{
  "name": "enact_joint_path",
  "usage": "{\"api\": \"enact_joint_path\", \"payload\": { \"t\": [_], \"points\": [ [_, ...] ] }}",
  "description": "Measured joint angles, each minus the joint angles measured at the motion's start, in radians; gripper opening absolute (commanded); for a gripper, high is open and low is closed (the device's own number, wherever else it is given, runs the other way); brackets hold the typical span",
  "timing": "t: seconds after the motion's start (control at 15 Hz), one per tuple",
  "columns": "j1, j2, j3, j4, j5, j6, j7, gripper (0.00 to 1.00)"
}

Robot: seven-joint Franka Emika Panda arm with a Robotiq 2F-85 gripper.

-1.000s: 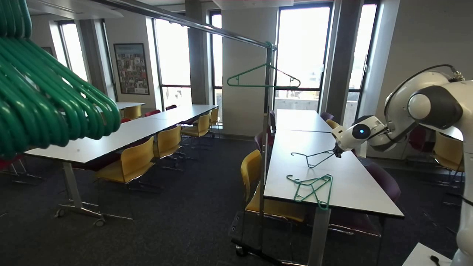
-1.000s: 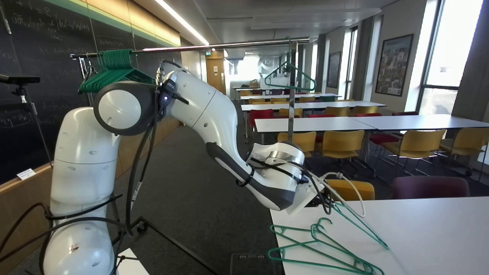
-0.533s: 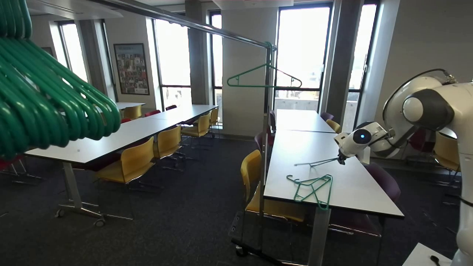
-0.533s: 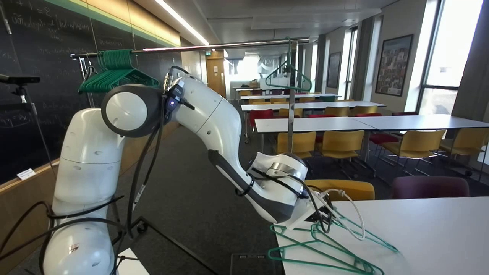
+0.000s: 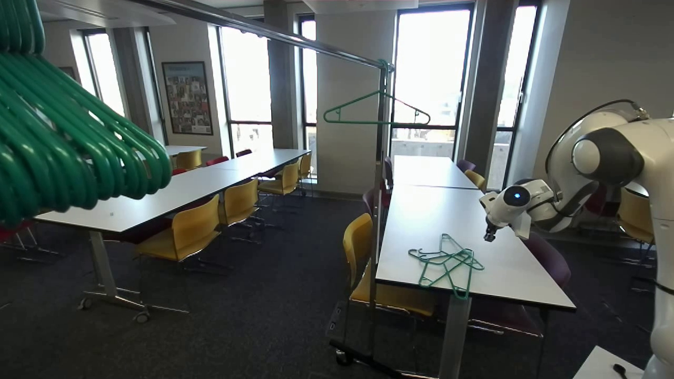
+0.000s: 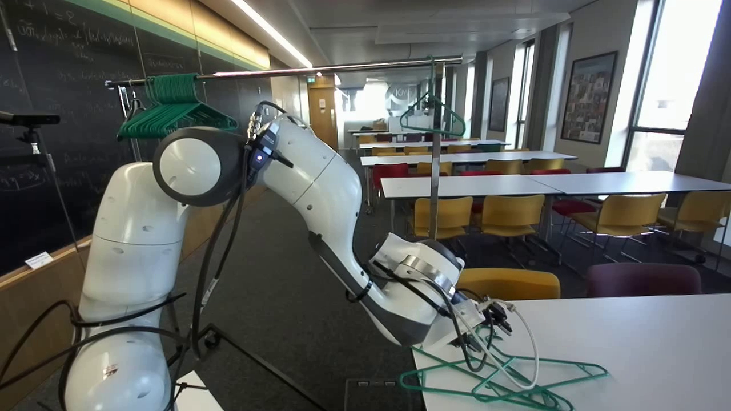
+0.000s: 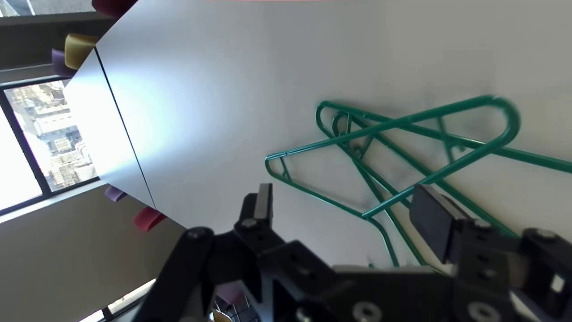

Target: Put one hanger from the rail on the table.

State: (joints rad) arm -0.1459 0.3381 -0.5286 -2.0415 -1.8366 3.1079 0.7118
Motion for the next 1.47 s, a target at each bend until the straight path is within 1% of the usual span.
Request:
{"api": "enact_joint_path", "payload": {
  "t": [0.07, 0.13, 0.2, 0.33, 0.47, 0.53, 0.67, 0.8, 0.93, 1.13, 1.27, 1.47],
  "points": [
    [0.000, 0.000, -0.003, -0.013, 0.050, 0.008, -0.030, 1.00],
    [0.000, 0.001, -0.009, -0.039, 0.130, 0.034, -0.082, 1.00],
    [-0.018, -0.002, 0.011, -0.077, 0.213, 0.051, -0.147, 1.00],
    [-0.078, -0.018, 0.097, -0.164, 0.367, 0.067, -0.265, 1.00],
    [-0.097, -0.048, 0.155, -0.261, 0.529, 0.104, -0.377, 1.00],
    [-0.112, -0.073, 0.200, -0.315, 0.602, 0.123, -0.422, 1.00],
    [-0.154, -0.122, 0.305, -0.408, 0.703, 0.164, -0.464, 1.00],
    [-0.202, -0.162, 0.415, -0.487, 0.758, 0.220, -0.455, 1.00],
    [-0.246, -0.181, 0.516, -0.543, 0.762, 0.276, -0.376, 1.00],
    [-0.291, -0.187, 0.639, -0.590, 0.718, 0.317, -0.155, 1.00],
    [-0.311, -0.188, 0.699, -0.603, 0.690, 0.318, 0.009, 1.00],
    [-0.330, -0.206, 0.756, -0.608, 0.683, 0.318, 0.235, 1.00]
  ]
}}
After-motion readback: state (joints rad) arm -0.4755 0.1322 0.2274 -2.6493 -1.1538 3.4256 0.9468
